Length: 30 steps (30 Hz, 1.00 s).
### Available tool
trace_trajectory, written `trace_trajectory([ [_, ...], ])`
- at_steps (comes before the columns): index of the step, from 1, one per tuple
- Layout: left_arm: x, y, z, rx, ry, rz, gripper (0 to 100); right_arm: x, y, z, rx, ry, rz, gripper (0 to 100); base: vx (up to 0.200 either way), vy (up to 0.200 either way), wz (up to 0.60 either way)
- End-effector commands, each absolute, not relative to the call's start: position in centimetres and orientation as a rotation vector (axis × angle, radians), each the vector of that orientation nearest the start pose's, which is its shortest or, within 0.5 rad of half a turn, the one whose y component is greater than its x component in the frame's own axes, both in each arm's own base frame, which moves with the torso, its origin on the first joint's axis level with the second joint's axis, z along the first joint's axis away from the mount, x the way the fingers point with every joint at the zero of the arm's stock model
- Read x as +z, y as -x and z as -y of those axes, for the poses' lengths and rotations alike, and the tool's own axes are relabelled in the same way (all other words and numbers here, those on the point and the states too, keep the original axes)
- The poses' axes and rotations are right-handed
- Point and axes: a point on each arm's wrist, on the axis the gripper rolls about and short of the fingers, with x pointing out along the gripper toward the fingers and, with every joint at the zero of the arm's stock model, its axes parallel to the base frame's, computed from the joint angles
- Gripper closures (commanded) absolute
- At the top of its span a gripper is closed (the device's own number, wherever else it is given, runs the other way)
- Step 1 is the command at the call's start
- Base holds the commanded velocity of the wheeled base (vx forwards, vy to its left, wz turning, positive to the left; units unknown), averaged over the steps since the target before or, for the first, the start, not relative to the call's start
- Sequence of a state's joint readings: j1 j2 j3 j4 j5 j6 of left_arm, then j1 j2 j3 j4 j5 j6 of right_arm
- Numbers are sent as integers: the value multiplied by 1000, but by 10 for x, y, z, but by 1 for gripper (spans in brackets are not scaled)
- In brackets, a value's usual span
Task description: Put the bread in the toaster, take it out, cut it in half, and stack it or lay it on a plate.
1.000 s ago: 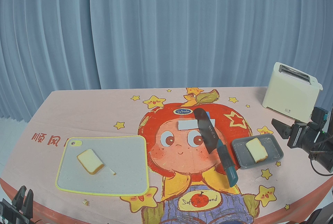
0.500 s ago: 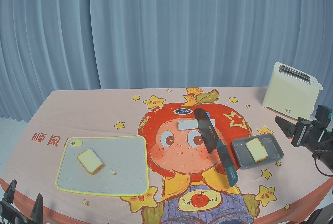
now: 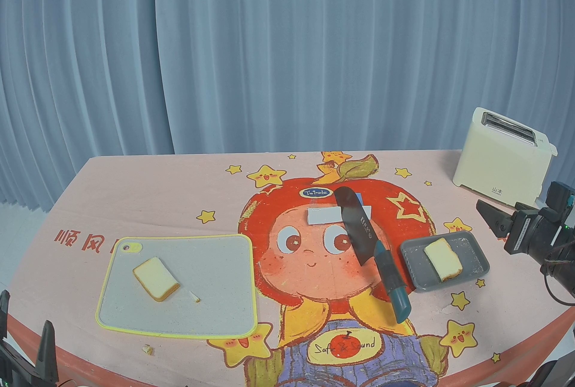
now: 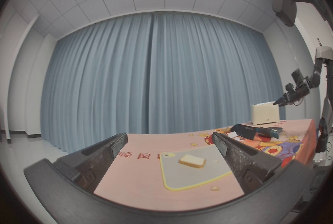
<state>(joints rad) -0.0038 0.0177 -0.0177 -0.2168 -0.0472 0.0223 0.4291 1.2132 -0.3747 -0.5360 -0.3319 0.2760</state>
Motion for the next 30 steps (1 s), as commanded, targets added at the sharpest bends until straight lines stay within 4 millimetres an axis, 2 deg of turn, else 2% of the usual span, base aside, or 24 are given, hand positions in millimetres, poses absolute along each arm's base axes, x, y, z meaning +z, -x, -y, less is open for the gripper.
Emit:
trace_trajectory([
  [1,108,26,2,-108,-37,185,0,170,-152,-62,58,-161,-293,0,0,0,0],
  [6,124,16,3,-138,-34,79,0,170,-152,-61,58,-159,-296,0,0,0,0],
  [11,130,2,3,-152,-30,-28,0,170,-151,-61,58,-159,-296,0,0,0,0],
  [16,135,-16,6,-250,7,-147,0,170,-152,-60,48,-160,-292,0,0,0,0],
  [23,147,-39,7,-289,40,-254,0,170,-152,-59,48,-143,-288,0,0,0,0],
  [25,147,-39,7,-289,40,-254,0,170,-152,-59,48,-143,-288,0,0,0,0],
  [26,153,-48,7,-316,50,-280,0,173,-149,-58,51,-148,-273,0,0,0,0],
  [30,158,-59,8,-345,63,-316,0,174,-149,-57,50,-149,-270,0,0,0,0],
])
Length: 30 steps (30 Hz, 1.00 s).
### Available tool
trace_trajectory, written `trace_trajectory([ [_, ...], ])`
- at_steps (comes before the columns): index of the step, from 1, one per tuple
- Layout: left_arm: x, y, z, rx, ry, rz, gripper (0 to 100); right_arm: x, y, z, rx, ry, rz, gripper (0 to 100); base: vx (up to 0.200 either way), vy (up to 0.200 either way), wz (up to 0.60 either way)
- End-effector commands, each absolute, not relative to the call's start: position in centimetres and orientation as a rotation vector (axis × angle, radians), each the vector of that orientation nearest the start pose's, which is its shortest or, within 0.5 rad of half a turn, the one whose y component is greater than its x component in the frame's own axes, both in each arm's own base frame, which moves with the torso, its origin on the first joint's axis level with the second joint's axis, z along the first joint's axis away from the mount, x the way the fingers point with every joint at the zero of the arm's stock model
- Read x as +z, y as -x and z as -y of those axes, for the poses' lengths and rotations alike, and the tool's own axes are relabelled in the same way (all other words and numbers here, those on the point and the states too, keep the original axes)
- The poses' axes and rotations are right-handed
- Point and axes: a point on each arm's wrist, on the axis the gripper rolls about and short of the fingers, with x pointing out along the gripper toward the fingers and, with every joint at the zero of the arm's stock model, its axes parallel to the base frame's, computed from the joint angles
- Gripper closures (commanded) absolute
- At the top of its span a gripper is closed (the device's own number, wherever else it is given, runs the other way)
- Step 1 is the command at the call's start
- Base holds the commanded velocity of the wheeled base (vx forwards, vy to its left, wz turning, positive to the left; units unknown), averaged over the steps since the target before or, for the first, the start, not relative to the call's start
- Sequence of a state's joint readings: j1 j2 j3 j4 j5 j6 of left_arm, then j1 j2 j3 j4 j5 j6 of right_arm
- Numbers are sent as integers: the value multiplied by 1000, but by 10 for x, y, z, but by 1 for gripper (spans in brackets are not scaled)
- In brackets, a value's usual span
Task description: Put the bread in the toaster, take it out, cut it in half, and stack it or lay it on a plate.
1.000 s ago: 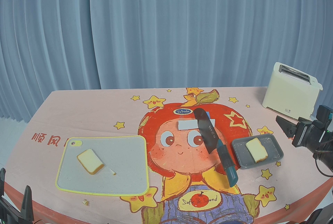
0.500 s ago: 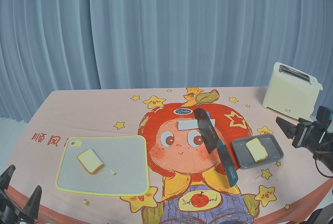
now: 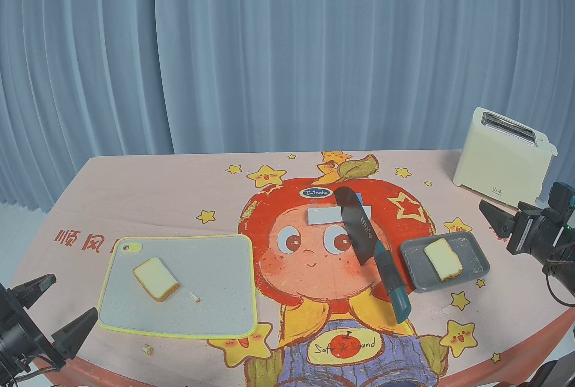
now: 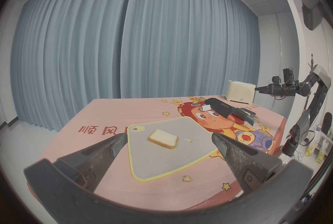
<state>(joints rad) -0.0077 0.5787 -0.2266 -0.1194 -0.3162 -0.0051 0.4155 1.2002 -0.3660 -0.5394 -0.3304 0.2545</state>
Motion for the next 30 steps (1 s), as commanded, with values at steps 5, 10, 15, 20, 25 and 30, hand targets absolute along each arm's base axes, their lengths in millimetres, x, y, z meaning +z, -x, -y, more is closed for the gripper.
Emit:
trace_trajectory([
  [5,159,-75,8,-344,75,-386,0,174,-147,-57,61,-153,-268,0,0,0,0],
  [10,155,-85,8,-336,83,-442,0,175,-147,-57,60,-153,-265,0,0,0,0],
  [15,154,-101,8,-321,88,-502,0,175,-147,-57,60,-152,-267,0,0,0,0],
  [20,160,-115,7,-269,109,-519,0,175,-147,-57,61,-154,-268,0,0,0,0],
  [25,164,-124,6,-221,113,-532,0,174,-147,-57,61,-152,-271,0,0,0,0],
  [30,160,-140,5,-151,100,-584,0,174,-147,-57,60,-151,-275,0,0,0,0],
])
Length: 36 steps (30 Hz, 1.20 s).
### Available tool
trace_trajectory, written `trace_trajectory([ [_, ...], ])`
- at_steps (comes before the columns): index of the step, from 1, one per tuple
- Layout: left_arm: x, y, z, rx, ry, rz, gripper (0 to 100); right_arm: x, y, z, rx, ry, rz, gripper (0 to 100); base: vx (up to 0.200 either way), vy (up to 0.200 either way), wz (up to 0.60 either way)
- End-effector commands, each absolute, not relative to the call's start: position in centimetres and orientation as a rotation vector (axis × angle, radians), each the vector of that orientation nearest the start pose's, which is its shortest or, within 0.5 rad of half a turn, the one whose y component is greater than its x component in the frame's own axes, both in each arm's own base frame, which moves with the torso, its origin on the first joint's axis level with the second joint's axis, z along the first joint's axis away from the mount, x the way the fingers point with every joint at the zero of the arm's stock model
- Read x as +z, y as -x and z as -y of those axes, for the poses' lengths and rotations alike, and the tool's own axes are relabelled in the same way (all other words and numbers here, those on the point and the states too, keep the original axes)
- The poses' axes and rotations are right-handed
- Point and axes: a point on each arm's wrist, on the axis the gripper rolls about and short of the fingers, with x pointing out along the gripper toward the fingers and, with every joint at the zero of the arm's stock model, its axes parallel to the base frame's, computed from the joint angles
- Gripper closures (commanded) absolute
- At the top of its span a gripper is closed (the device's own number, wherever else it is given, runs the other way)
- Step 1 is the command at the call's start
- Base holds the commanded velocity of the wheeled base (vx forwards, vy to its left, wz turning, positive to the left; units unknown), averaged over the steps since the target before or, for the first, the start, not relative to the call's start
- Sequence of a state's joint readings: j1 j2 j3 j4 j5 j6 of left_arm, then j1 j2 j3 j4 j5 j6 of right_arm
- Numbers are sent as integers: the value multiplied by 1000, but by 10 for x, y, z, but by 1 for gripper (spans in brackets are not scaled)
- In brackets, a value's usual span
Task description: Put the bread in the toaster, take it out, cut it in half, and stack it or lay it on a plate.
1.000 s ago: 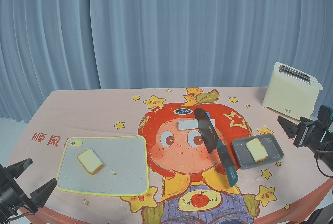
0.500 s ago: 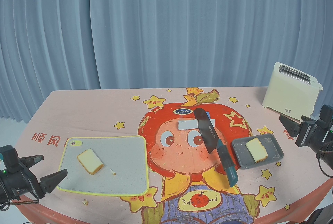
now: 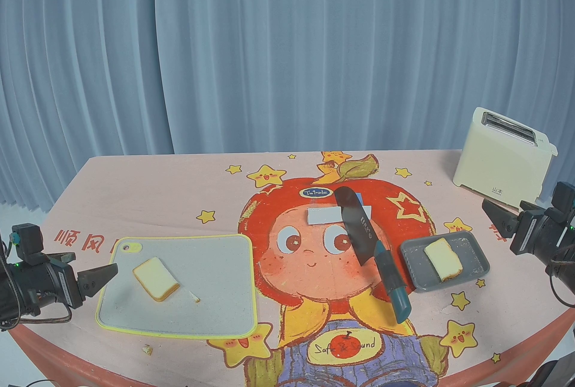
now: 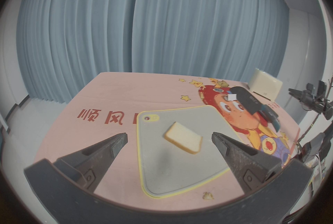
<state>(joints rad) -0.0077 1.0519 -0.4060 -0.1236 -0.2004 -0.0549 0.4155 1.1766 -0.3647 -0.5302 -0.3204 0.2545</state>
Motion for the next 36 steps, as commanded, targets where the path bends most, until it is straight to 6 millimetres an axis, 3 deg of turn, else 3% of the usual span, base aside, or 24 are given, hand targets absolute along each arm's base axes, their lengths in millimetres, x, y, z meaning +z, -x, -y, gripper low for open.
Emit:
trace_trajectory([
  [1,160,-142,6,-144,94,-588,0,173,-147,-57,60,-150,-276,0,0,0,0],
  [9,160,-151,21,-139,72,-622,0,173,-147,-57,60,-150,-276,0,0,0,0],
  [18,140,-175,38,3,67,-739,0,173,-147,-57,60,-148,-279,0,0,0,0],
  [23,130,-183,39,66,52,-783,0,171,-147,-57,60,-147,-280,0,0,0,0],
  [36,128,-193,40,94,38,-795,0,173,-146,-57,61,-150,-272,0,0,0,0],
])
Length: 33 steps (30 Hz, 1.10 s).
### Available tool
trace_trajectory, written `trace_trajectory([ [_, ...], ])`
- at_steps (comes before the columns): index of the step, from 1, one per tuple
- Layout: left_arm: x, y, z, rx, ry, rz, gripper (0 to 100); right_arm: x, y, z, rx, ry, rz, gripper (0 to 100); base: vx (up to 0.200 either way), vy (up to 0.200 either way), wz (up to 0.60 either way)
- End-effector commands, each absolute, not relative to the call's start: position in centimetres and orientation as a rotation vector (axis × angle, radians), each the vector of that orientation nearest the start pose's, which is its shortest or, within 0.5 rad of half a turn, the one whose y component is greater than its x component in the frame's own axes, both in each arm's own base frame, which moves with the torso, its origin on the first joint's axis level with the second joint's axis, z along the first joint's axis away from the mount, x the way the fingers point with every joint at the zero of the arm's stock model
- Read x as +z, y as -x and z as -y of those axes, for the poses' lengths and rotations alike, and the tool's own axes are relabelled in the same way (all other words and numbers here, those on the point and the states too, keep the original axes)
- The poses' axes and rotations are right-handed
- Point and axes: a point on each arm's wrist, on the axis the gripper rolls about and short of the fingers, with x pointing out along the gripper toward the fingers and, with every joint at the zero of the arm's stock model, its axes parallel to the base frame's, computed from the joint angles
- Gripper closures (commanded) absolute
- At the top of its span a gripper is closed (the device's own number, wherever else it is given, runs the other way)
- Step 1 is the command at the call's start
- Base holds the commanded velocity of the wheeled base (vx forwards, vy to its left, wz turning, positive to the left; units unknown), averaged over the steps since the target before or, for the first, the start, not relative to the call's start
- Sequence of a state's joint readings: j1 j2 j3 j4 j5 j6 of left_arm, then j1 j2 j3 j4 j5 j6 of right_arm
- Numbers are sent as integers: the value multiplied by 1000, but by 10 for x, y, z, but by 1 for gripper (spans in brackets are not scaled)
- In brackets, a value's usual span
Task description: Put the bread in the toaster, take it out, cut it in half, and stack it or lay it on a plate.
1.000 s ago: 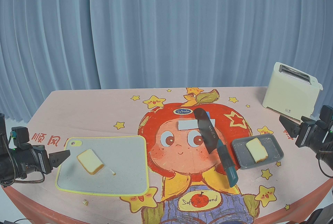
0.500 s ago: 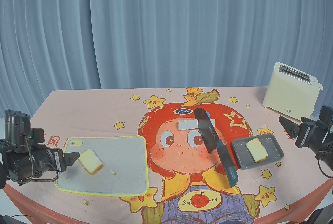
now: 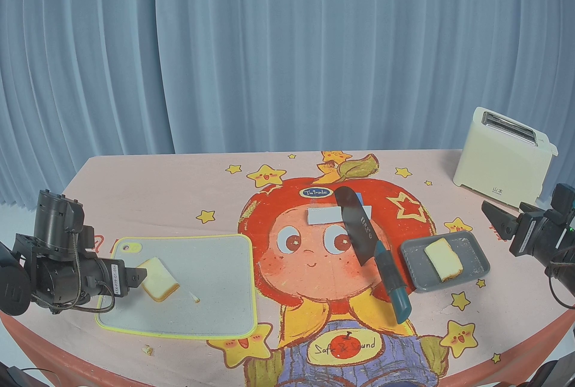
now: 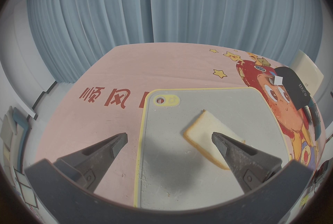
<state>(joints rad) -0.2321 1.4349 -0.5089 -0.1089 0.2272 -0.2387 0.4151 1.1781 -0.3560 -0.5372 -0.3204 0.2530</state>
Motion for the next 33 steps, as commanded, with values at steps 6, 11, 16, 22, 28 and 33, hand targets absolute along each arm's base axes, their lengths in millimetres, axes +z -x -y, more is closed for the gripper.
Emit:
trace_trajectory([
  [6,126,-197,40,130,20,-799,0,173,-146,-57,60,-150,-273,0,0,0,0],
  [11,122,-200,40,138,12,-817,0,173,-146,-57,61,-150,-272,0,0,0,0],
  [16,120,-201,40,177,-9,-816,0,173,-146,-57,61,-150,-272,0,0,0,0],
  [22,116,-204,41,183,-19,-836,0,173,-146,-57,60,-150,-273,0,0,0,0],
  [28,114,-204,41,184,-22,-845,0,173,-146,-57,61,-150,-272,0,0,0,0],
  [33,113,-203,40,185,-21,-846,100,173,-146,-57,60,-150,-273,0,0,0,0],
])
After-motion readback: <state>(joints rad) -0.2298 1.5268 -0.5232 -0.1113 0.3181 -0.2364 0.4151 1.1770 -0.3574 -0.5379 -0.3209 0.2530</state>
